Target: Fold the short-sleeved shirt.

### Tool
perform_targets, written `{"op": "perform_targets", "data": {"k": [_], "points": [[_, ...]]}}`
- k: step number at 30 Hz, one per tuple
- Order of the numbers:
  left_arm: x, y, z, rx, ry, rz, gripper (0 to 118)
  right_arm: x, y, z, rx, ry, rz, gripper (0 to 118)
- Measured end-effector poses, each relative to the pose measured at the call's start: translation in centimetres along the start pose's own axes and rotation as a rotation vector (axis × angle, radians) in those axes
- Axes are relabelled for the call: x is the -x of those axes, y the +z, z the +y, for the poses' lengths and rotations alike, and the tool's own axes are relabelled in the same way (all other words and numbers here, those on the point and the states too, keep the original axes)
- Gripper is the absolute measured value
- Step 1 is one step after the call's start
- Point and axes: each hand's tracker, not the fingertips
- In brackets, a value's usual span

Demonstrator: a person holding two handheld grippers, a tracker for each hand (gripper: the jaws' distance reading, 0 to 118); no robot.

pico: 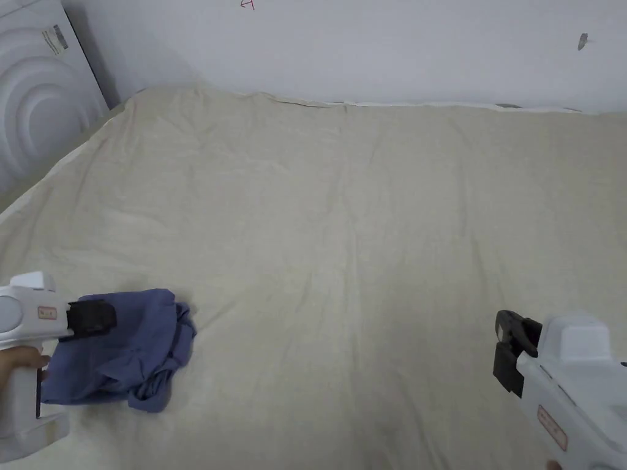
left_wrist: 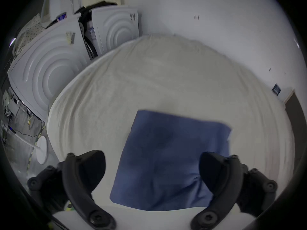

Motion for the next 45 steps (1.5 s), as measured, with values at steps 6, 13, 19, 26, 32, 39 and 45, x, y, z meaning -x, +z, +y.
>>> {"op": "perform_targets", "data": {"k": [6, 13, 19, 26, 32, 39, 45], "points": [[-5.3, 8.9, 0.7, -0.26, -0.021, -0.021, 111, -1.7, 3.0, 2.4, -0.086, 0.003, -0.064, 2], [-15.5, 21.0, -2.4, -0.649, -0.171, -0.011, 111, -4.8, 8.4, 5.8, -0.238, 0.032, -0.154, 2], [-23.6, 27.4, -6.3, -0.863, -0.202, -0.144, 111, -7.5, 12.8, 7.4, -0.329, 0.026, -0.193, 2], [-30.4, 28.2, -10.7, -0.992, -0.232, -0.229, 109, -10.1, 16.7, 7.3, -0.401, 0.052, -0.279, 2], [-33.4, 27.5, -13.1, -1.013, -0.229, -0.284, 35, -11.5, 18.3, 6.6, -0.43, 0.044, -0.316, 2], [-34.1, 27.7, -13.5, -0.999, -0.241, -0.344, 0, -12.2, 18.4, 6.3, -0.425, 0.036, -0.33, 2], [-34.3, 28.1, -13.5, -1.001, -0.254, -0.339, 0, -12.2, 18.1, 6.2, -0.42, 0.029, -0.33, 2]]}}
